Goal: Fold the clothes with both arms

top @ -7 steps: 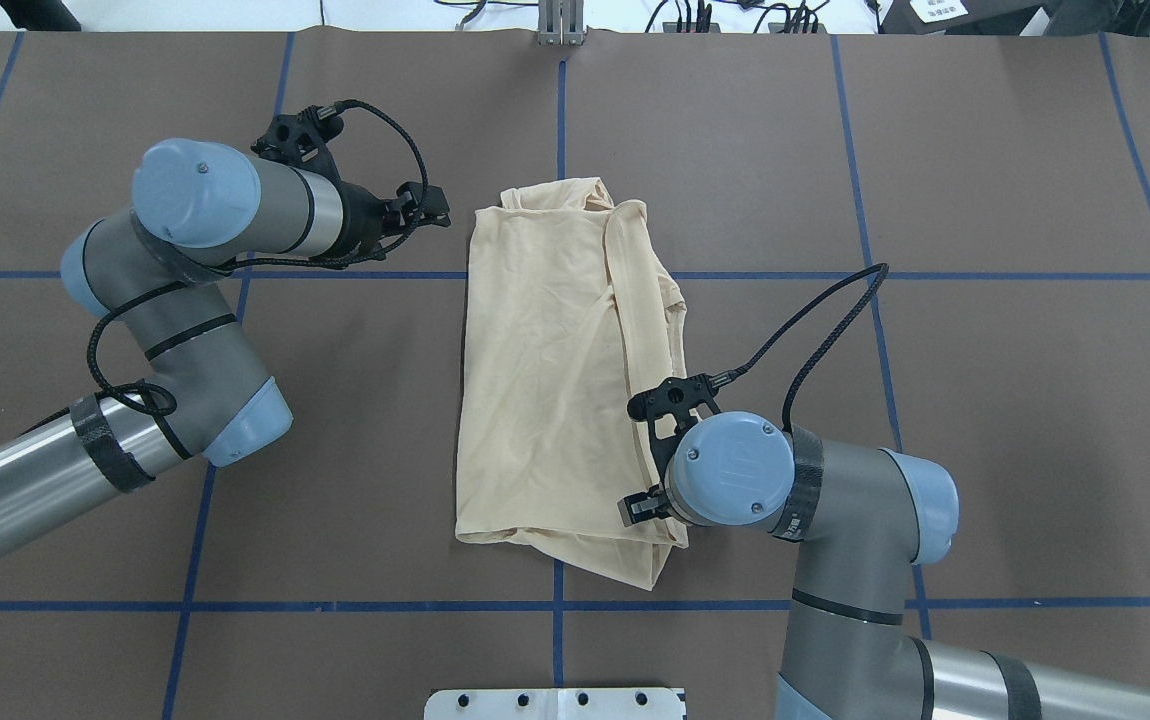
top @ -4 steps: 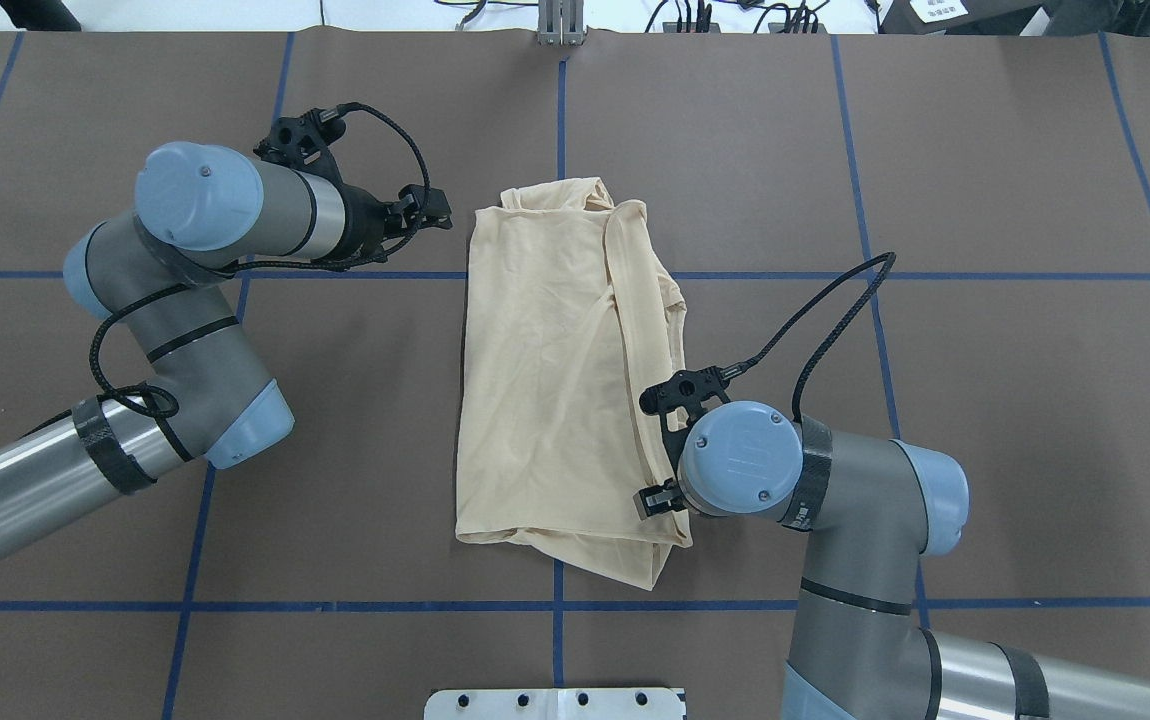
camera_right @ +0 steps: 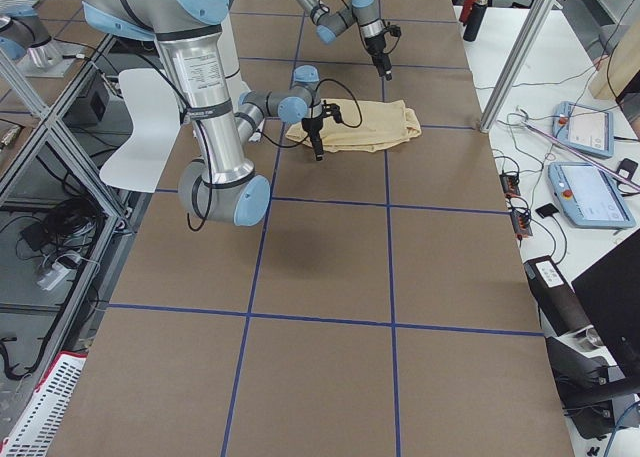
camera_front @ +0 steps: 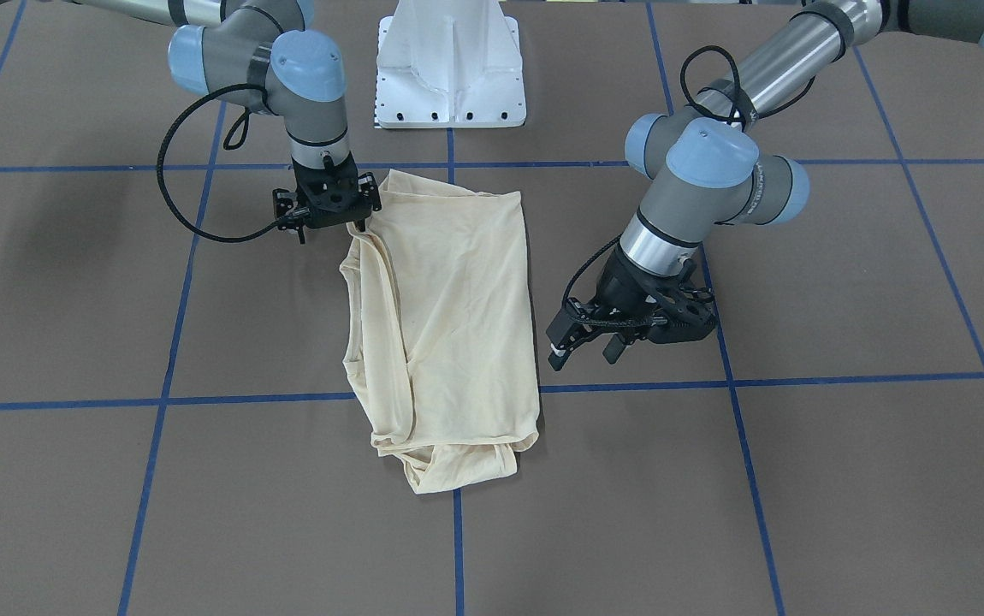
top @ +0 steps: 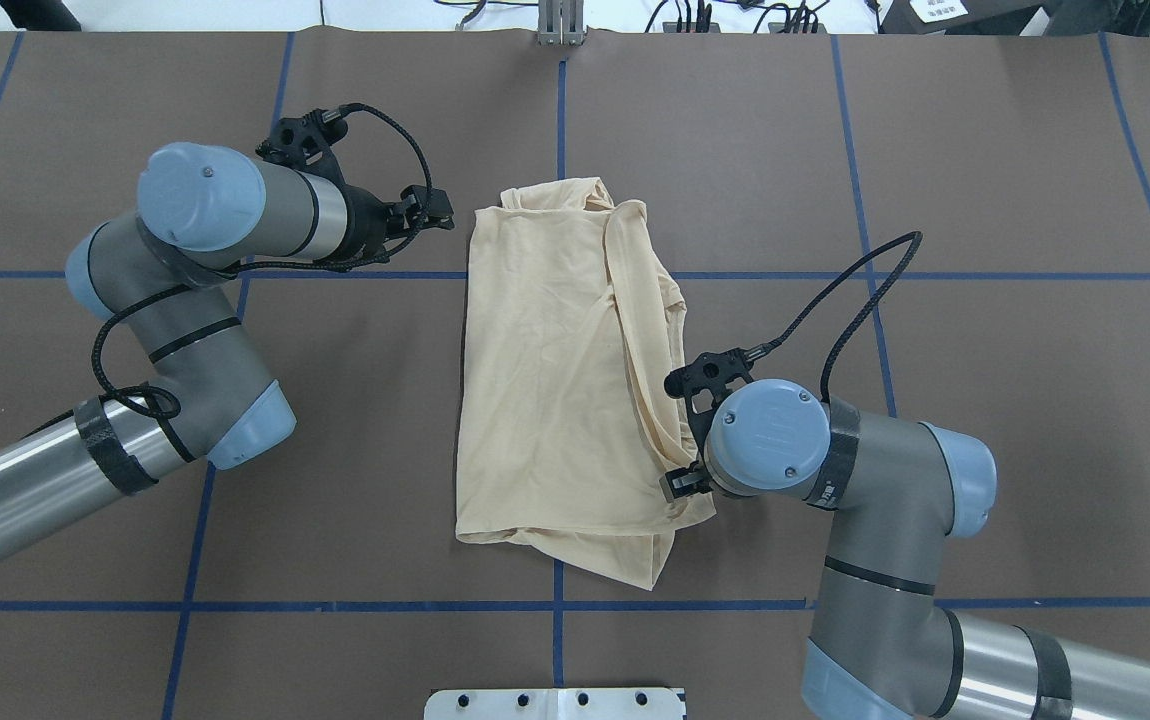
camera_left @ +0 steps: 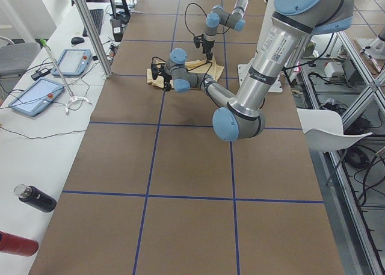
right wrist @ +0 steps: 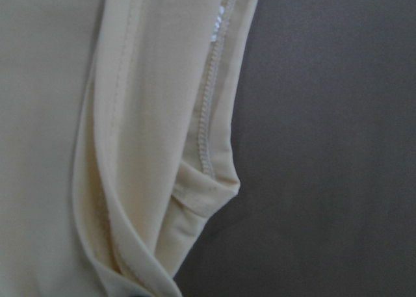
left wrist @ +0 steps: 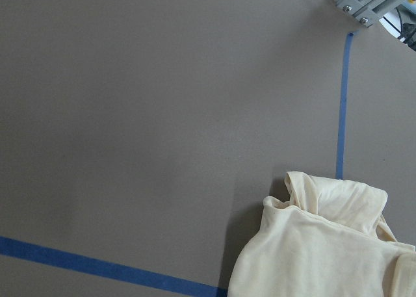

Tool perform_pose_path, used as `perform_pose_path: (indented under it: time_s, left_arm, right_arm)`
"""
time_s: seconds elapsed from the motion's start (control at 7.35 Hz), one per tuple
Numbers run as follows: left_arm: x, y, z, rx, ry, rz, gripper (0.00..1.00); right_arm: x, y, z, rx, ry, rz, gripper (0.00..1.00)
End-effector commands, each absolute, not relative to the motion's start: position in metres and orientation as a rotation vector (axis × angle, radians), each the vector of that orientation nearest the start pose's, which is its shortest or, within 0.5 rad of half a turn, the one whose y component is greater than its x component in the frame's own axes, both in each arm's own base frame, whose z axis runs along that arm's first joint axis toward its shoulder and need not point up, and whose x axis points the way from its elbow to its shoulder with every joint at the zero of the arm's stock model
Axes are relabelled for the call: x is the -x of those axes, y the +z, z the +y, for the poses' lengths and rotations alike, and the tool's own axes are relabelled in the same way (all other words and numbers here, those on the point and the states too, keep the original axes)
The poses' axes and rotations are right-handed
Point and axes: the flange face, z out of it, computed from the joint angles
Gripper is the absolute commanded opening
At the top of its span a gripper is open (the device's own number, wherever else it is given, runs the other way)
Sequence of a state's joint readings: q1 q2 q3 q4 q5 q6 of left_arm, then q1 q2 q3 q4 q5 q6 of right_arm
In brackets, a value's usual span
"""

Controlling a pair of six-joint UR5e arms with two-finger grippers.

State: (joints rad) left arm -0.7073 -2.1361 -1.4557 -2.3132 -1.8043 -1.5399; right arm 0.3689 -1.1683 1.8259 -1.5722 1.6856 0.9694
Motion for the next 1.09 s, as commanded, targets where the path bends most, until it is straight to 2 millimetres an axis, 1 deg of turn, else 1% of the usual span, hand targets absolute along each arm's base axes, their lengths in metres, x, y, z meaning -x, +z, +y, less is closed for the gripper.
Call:
perform_pose_path:
  time_s: [0.0,0.14,0.27,0.54,0.68,0.82,0.95]
  left_arm:
    - [-0.466,0.293,-0.544,-0.238,-0.452,1.193,1.0]
    - [-0.467,0.295,-0.544,-0.237,-0.453,1.19,1.0]
    - [-0.467,0.295,-0.544,-0.237,-0.453,1.19,1.0]
    - [-0.467,0.295,-0.544,-0.237,-0.453,1.19,1.0]
    - [-0.466,0.296,-0.543,-0.236,-0.453,1.189,1.0]
    - [-0.467,0.297,-0.543,-0.235,-0.452,1.189,1.0]
    - [-0.468,0.298,-0.543,-0.235,-0.452,1.187,1.0]
  right_arm:
    - [0.52,0.342,-0.346,-0.213,-0.259,-0.614,1.0]
    - [0.51,0.331,-0.354,-0.231,-0.268,-0.632,1.0]
    - [0.505,0.32,-0.361,-0.237,-0.26,-0.654,1.0]
    - [0.511,0.271,-0.378,-0.298,-0.243,-0.717,1.0]
    - [0.523,0.257,-0.385,-0.314,-0.236,-0.724,1.0]
    - [0.54,0.257,-0.394,-0.327,-0.231,-0.707,1.0]
    - [0.561,0.268,-0.406,-0.357,-0.228,-0.725,1.0]
